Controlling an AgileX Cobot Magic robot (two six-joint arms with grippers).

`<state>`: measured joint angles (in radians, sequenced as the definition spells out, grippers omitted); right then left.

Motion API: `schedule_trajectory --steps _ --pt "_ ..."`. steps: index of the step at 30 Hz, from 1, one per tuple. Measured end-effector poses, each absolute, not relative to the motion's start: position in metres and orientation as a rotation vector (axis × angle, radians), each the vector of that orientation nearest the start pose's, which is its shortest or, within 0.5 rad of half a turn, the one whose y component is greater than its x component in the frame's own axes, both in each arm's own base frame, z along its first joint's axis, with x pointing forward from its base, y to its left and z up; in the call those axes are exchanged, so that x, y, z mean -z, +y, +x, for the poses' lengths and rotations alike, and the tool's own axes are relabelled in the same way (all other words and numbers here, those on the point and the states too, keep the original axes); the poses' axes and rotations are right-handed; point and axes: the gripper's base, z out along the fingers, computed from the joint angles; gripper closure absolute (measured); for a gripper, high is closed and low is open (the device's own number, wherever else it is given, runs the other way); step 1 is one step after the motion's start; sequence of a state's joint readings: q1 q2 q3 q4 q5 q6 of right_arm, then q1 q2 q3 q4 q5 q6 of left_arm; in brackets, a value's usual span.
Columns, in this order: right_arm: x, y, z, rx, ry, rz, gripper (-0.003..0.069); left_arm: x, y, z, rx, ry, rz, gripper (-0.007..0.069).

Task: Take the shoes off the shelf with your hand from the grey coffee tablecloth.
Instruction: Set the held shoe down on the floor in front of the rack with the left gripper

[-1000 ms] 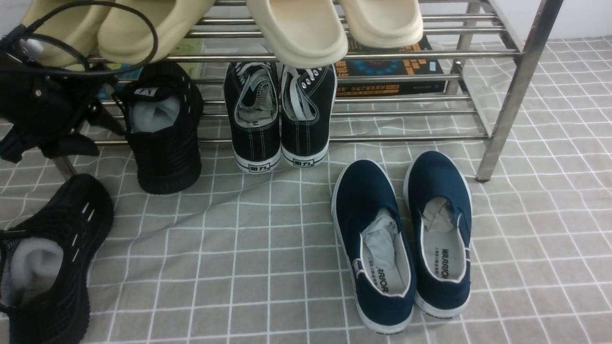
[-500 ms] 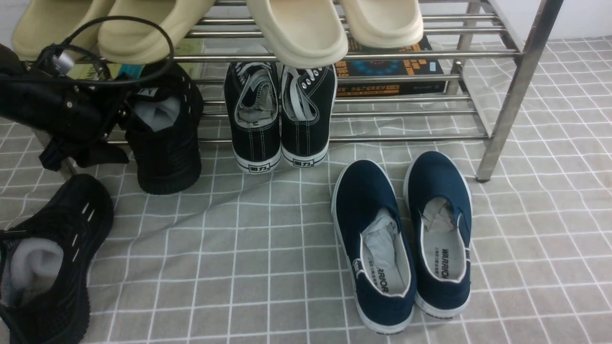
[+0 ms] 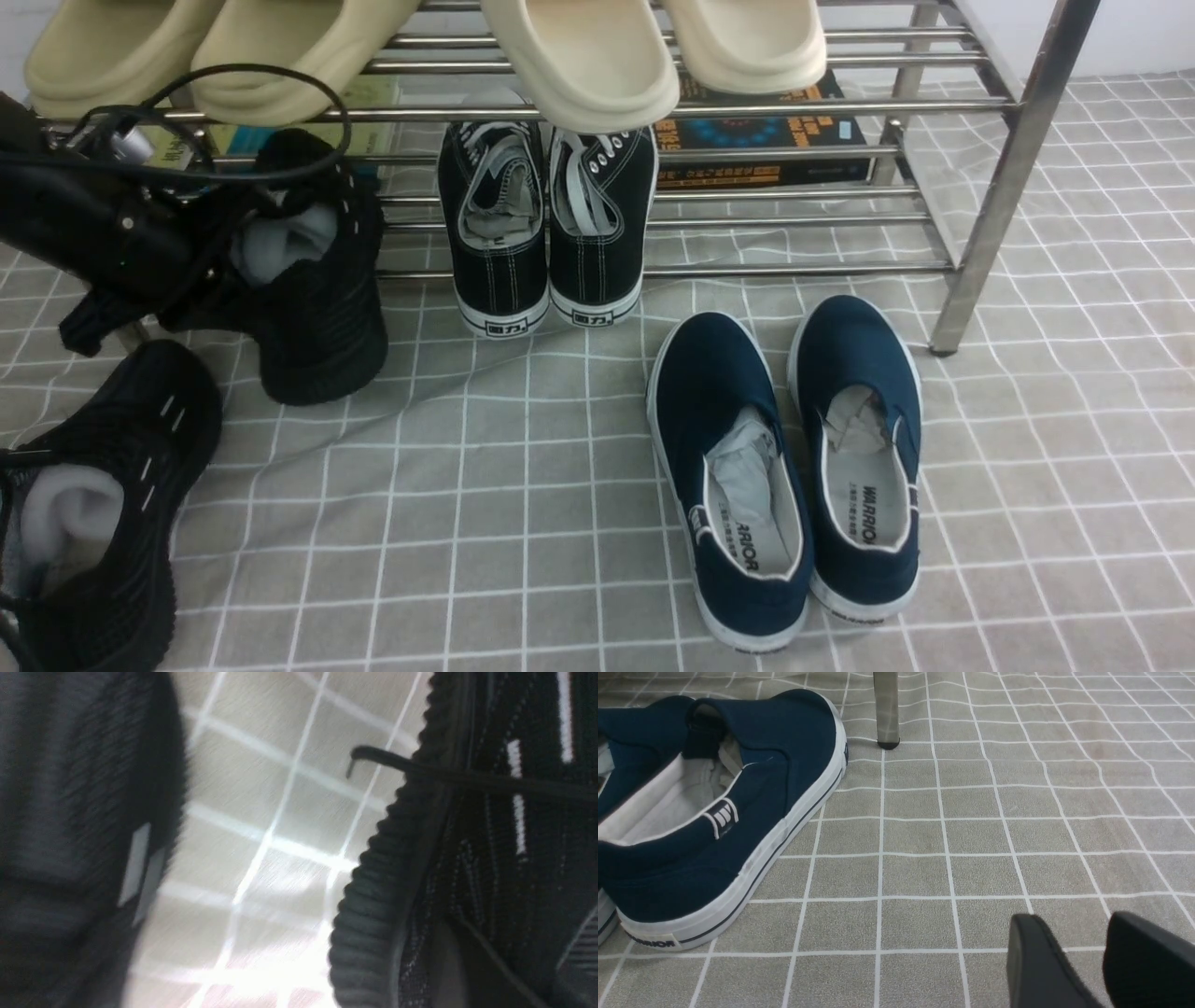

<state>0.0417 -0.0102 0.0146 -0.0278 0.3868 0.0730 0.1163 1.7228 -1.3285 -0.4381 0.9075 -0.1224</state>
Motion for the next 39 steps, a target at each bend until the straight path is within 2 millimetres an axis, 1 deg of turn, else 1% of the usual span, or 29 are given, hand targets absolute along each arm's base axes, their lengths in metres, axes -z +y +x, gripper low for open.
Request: schedule_trajectory --steps 2,6,7,8,10,14,16,17,21,28,39 --pt "-0.174 0.001 0.052 -0.051 1.875 0.012 0.042 -0.272 0.014 0.351 0.478 2.709 -0.582 0.0615" --pt "-0.174 0.001 0.052 -0.051 1.875 0.012 0.042 -0.286 0.02 0.326 0.326 2.812 -0.548 0.0615" --pt "-0.174 0.001 0.052 -0.051 1.875 0.012 0.042 -0.286 0.02 0.326 0.322 2.815 -0.547 0.0615" --pt "-0.174 0.001 0.052 -0.051 1.875 0.012 0.042 -0.283 0.02 0.318 0.301 2.849 -0.55 0.0615" --pt "-0.174 0.001 0.052 -0.051 1.875 0.012 0.042 -0.275 0.019 0.311 0.298 2.88 -0.561 0.0615" --pt "-0.174 0.001 0.052 -0.051 1.875 0.012 0.042 -0.252 0.017 0.298 0.302 2.932 -0.591 0.0615" --pt "-0.174 0.001 0.052 -0.051 1.875 0.012 0.042 -0.247 0.016 0.296 0.308 2.941 -0.595 0.0615" --pt "-0.174 0.001 0.052 -0.051 1.875 0.012 0.042 -0.238 0.016 0.292 0.31 2.958 -0.591 0.0615" --pt "-0.174 0.001 0.052 -0.051 1.875 0.012 0.042 -0.228 0.015 0.286 0.308 2.987 -0.577 0.0615" --pt "-0.174 0.001 0.052 -0.051 1.875 0.012 0.042 -0.226 0.014 0.283 0.31 3.019 -0.554 0.0613" --pt "-0.174 0.001 0.052 -0.051 1.875 0.012 0.042 -0.227 0.01 0.28 0.374 3.059 -0.437 0.0613"
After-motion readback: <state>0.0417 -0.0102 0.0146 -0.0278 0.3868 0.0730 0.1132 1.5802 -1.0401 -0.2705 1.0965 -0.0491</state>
